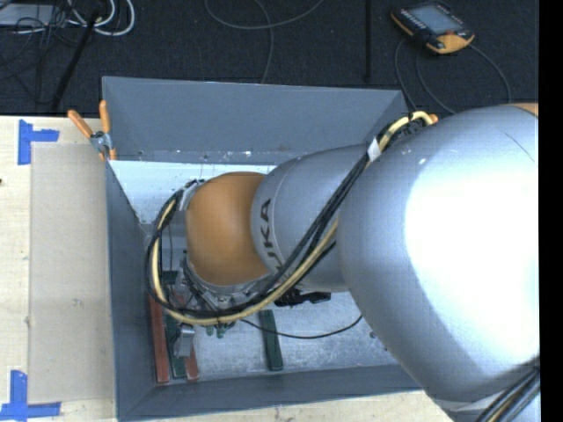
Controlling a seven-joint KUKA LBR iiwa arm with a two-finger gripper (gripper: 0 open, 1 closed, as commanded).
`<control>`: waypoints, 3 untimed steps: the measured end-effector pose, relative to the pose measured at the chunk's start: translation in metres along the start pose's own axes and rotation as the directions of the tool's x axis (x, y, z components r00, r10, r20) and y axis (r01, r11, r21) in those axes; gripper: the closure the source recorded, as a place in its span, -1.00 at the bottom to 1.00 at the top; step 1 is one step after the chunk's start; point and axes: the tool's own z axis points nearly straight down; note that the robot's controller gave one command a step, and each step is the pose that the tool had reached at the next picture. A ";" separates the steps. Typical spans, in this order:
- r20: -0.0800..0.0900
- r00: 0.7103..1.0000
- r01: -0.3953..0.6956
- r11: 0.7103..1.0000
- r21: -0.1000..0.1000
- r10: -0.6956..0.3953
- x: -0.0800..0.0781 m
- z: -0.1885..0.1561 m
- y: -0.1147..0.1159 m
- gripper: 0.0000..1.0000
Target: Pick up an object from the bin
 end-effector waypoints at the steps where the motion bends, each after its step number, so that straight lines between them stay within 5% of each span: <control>1: -0.002 0.994 0.106 0.994 0.002 -0.106 0.009 -0.019 0.002 -1.00; 2: -0.002 0.941 0.337 0.941 0.000 -0.337 -0.050 -0.066 0.006 -1.00; 3: 0.012 0.976 0.216 0.976 -0.003 -0.216 -0.073 -0.043 0.005 -1.00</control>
Offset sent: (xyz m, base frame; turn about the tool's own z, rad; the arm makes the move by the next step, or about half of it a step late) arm 0.0651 -0.0022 0.0783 -0.3437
